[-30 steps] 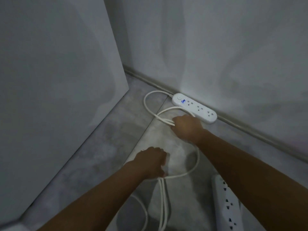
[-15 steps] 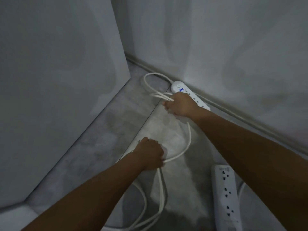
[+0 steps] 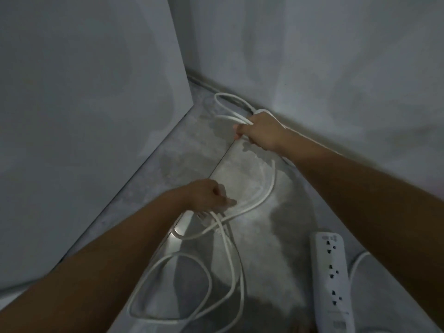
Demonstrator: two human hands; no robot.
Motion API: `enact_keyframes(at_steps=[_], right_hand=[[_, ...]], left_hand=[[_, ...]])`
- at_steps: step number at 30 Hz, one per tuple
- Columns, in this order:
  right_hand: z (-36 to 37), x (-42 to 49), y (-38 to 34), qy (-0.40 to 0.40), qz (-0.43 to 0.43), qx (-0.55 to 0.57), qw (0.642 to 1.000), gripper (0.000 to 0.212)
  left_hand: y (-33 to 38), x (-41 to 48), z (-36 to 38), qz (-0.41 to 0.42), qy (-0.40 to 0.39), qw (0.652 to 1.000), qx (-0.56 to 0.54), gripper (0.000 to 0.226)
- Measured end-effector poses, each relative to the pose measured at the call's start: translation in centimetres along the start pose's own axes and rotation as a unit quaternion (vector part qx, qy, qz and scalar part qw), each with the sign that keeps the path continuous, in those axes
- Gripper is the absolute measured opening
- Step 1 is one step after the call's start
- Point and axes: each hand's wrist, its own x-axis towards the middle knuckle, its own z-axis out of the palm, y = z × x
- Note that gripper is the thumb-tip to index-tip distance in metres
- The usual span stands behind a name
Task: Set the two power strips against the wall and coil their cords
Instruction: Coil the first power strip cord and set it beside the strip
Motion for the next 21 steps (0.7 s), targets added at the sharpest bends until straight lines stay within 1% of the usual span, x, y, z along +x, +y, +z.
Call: enact_keyframes(at_steps=[2, 4, 6, 8, 9, 11, 13, 14, 17, 21], right_hand=[[-0.1, 0.0, 0.1, 0.011, -0.017, 0.003, 1.000, 0.025], [-0.4, -0.1, -0.2, 0.025, -0.033, 0.014, 0.999, 0.024], [-0.6, -0.3, -0.5, 0.046, -0.044, 0.022, 0.998, 0.025], [-0.6, -0.5, -0.8, 0.064, -0.044, 0.029, 0.997, 0.027], [-0.6, -0.5, -0.8, 0.075, -0.042, 0.035, 0.996, 0.027], [-0.4, -0.7, -0.9, 0.098, -0.044, 0.044, 0.993, 0.027], [-0.2, -0.8, -0.8, 0.111, -0.038, 0.057, 0.991, 0.027], [-0.1, -0.9, -0.8, 0.114, -0.036, 0.060, 0.991, 0.028], [0.2, -1.0, -0.8, 0.122, -0.040, 0.047, 0.991, 0.029], [-0.1, -1.0, -0.8, 0.148, -0.041, 0.037, 0.987, 0.028]], left_hand=[[-0.7, -0.2, -0.7, -0.017, -0.052, 0.995, 0.083, 0.040], [-1.0, -0.5, -0.9, -0.036, -0.092, 0.989, 0.106, 0.044], [-0.8, -1.0, -0.9, -0.074, -0.113, 0.988, 0.076, 0.045], [-0.5, -1.6, -1.3, -0.147, -0.134, 0.979, 0.037, 0.049], [-0.6, -1.8, -1.5, -0.187, -0.141, 0.971, 0.037, 0.053], [-1.1, -1.9, -2.4, -0.246, -0.111, 0.959, 0.086, 0.064], [-1.4, -1.8, -3.2, -0.270, -0.060, 0.951, 0.141, 0.072], [-1.2, -1.7, -3.4, -0.273, -0.052, 0.948, 0.154, 0.073], [-0.3, -1.5, -3.5, -0.273, -0.065, 0.945, 0.169, 0.068], [0.6, -1.6, -2.6, -0.277, -0.110, 0.947, 0.120, 0.046]])
